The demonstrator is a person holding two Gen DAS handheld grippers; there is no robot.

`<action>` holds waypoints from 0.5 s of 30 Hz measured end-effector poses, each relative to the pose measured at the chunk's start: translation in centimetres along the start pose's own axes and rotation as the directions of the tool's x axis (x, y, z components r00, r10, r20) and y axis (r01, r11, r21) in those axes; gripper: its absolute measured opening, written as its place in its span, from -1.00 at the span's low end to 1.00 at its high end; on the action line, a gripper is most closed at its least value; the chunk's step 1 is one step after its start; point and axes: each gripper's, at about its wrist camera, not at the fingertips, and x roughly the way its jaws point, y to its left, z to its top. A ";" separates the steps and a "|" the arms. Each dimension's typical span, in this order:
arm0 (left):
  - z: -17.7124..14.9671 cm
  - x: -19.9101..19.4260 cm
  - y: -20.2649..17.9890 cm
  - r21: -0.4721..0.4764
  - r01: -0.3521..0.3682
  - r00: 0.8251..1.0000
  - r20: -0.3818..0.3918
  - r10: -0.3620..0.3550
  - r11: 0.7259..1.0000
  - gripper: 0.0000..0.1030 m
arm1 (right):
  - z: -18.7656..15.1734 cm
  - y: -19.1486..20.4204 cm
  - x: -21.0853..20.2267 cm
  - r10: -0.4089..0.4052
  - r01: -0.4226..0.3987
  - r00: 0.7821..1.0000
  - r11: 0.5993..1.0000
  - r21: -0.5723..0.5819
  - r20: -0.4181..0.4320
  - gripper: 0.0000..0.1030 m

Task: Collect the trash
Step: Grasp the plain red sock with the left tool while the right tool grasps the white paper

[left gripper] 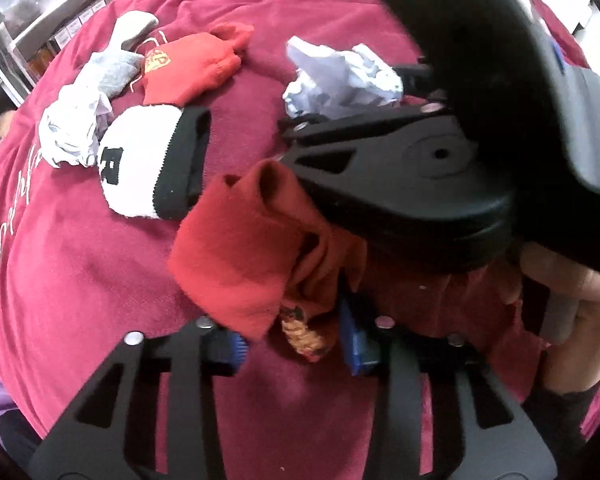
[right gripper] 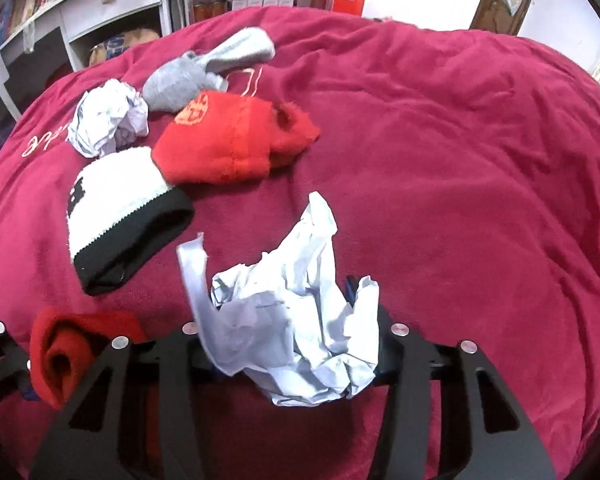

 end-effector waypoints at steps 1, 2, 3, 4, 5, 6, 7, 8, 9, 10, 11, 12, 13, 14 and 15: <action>-0.1 -0.1 0.2 -0.004 0.007 1.000 0.000 -0.007 1.000 -0.35 | -0.1 -0.2 -0.1 0.007 -0.007 1.000 1.000 0.011 -0.001 -0.12; -0.2 -0.3 0.5 -0.012 0.015 1.000 0.000 -0.015 1.000 -0.39 | -0.3 -0.5 -0.3 0.019 -0.018 1.000 0.999 0.029 -0.005 -0.12; -0.3 -0.5 0.6 -0.014 0.019 1.000 0.000 -0.019 1.000 -0.43 | -0.4 -0.6 -0.4 0.020 -0.020 1.000 0.999 0.035 -0.005 -0.12; -0.3 -0.7 0.6 -0.013 0.022 1.000 0.003 -0.022 1.000 -0.45 | -0.4 -0.8 -0.6 0.017 -0.017 1.000 0.999 0.041 -0.002 -0.12; -0.5 -1.1 0.6 -0.009 0.022 1.000 0.007 -0.022 1.000 -0.47 | -0.5 -0.9 -0.9 0.015 -0.015 1.000 0.999 0.046 0.002 -0.12; -0.5 -1.4 0.8 -0.007 0.023 1.000 0.010 -0.023 1.000 -0.50 | -0.7 -0.9 -1.2 0.016 -0.016 1.000 0.999 0.048 0.004 -0.12; -0.5 -1.5 1.3 -0.006 0.025 1.000 0.013 -0.025 1.000 -0.52 | -0.7 -0.9 -1.5 0.018 -0.018 1.000 0.999 0.046 0.008 -0.12; -0.7 -1.8 1.4 -0.005 0.026 1.000 0.015 -0.026 1.000 -0.54 | -0.7 -0.9 -1.8 0.014 -0.015 1.000 0.999 0.045 0.013 -0.11; -0.9 -2.1 1.6 -0.004 0.026 1.000 0.017 -0.026 1.000 -0.56 | -0.7 -0.8 -2.2 0.002 -0.002 1.000 0.999 0.039 0.022 -0.11; -1.1 -2.5 1.7 0.000 0.027 0.999 0.020 -0.027 1.000 -0.56 | -0.7 -0.7 -2.5 -0.004 0.003 1.000 0.999 0.036 0.029 -0.11; -1.4 -2.9 1.9 0.003 0.027 0.999 0.024 -0.027 1.000 -0.56 | -0.7 -0.6 -2.9 -0.006 0.005 0.999 0.999 0.034 0.037 -0.11; -1.4 -2.9 2.1 0.005 0.027 0.999 0.028 -0.027 1.000 -0.56 | -0.7 -0.5 -3.2 -0.007 0.005 0.999 1.000 0.029 0.042 -0.11; -1.8 -3.2 2.1 0.004 0.026 0.999 0.034 -0.026 1.000 -0.56 | -0.7 -0.4 -3.6 -0.009 0.008 0.999 1.000 0.022 0.050 -0.11; -2.4 -3.3 1.7 0.003 0.025 0.999 0.038 -0.025 1.000 -0.56 | -0.7 -0.2 -3.9 -0.012 0.011 0.998 1.000 0.018 0.056 -0.11; -2.8 -3.8 2.1 0.002 0.021 0.999 0.045 -0.021 1.000 -0.56 | -0.6 0.0 -4.2 -0.015 0.014 0.998 1.000 0.014 0.063 -0.11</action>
